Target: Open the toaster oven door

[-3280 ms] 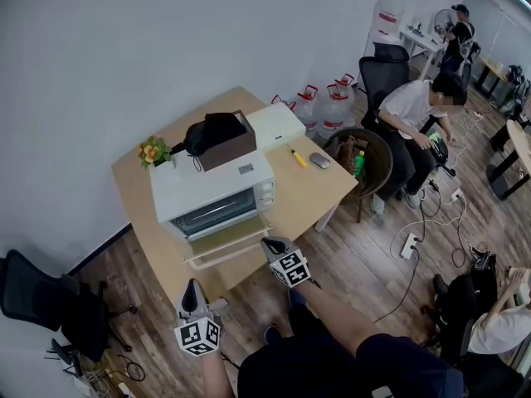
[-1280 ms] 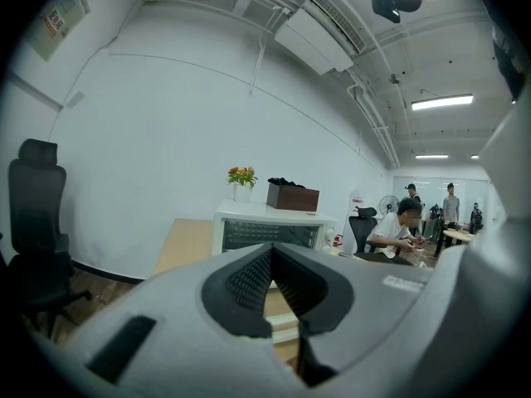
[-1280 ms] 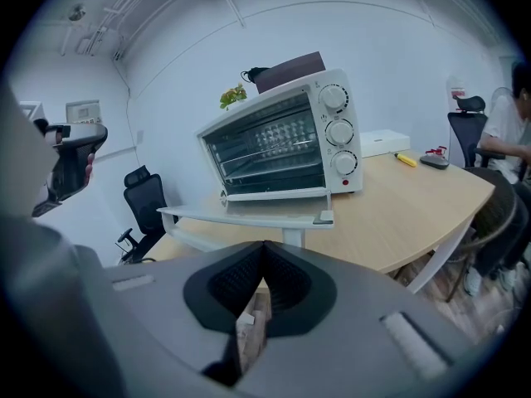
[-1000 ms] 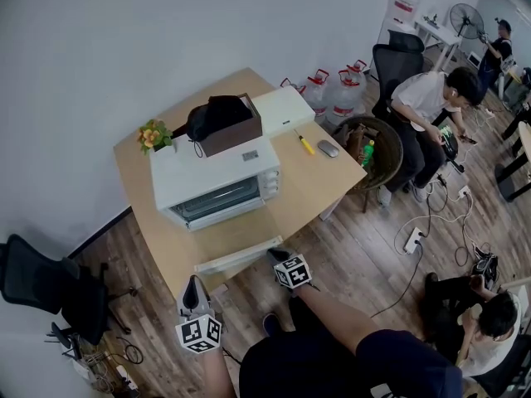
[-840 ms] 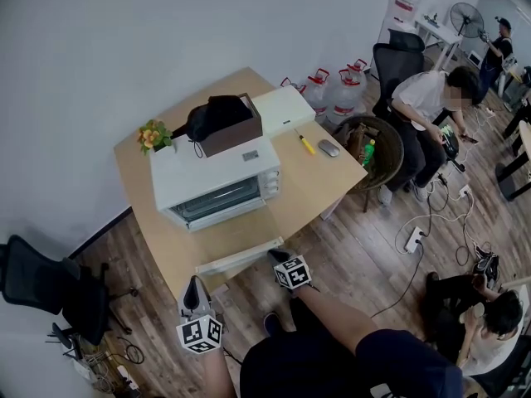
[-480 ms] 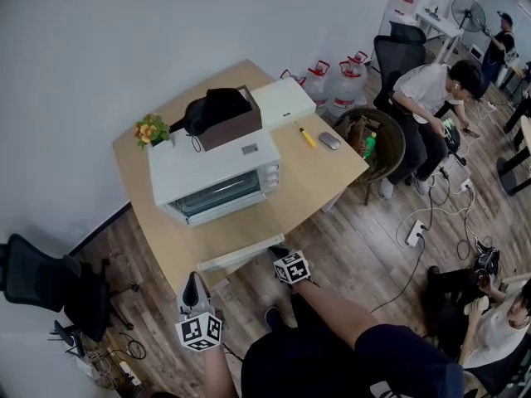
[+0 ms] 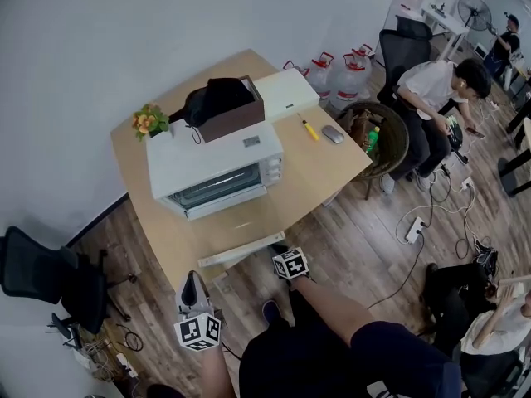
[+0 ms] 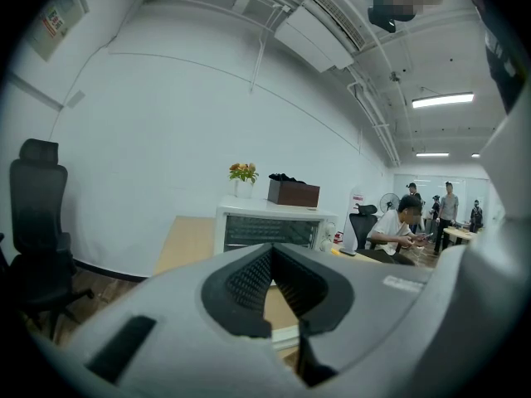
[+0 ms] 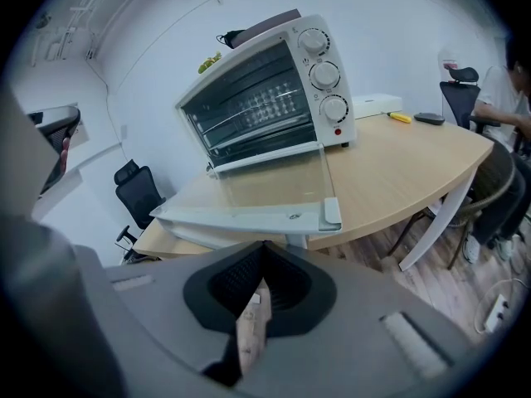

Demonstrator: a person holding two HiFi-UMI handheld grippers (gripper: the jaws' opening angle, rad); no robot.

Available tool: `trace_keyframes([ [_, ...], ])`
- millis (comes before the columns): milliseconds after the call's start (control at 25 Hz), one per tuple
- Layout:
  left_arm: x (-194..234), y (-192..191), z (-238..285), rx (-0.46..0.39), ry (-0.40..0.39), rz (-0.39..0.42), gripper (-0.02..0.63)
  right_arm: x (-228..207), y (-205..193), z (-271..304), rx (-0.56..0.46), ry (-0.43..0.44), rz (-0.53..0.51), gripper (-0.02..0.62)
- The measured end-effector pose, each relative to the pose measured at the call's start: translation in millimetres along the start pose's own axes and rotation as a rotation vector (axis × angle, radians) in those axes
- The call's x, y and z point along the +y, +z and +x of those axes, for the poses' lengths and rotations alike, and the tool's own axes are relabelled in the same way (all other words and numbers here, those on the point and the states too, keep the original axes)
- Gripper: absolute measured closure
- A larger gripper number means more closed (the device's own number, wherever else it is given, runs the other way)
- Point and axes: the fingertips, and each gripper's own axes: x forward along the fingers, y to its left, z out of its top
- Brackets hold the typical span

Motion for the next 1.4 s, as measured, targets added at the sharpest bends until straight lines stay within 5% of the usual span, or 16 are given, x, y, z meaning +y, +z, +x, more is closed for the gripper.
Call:
trace_keyframes([
  [800, -0.8, -3.5, 9.8, 0.009, -0.011, -0.015, 0.611, 4.3, -4.7, -2.8, 0.013, 0.014, 0.003, 0.583],
  [1400, 3.7, 4.3, 16.6, -0.022, -0.05, -0.022, 0.611, 14.2, 89.3, -89.0, -0.269, -0.019, -0.084, 0.583],
])
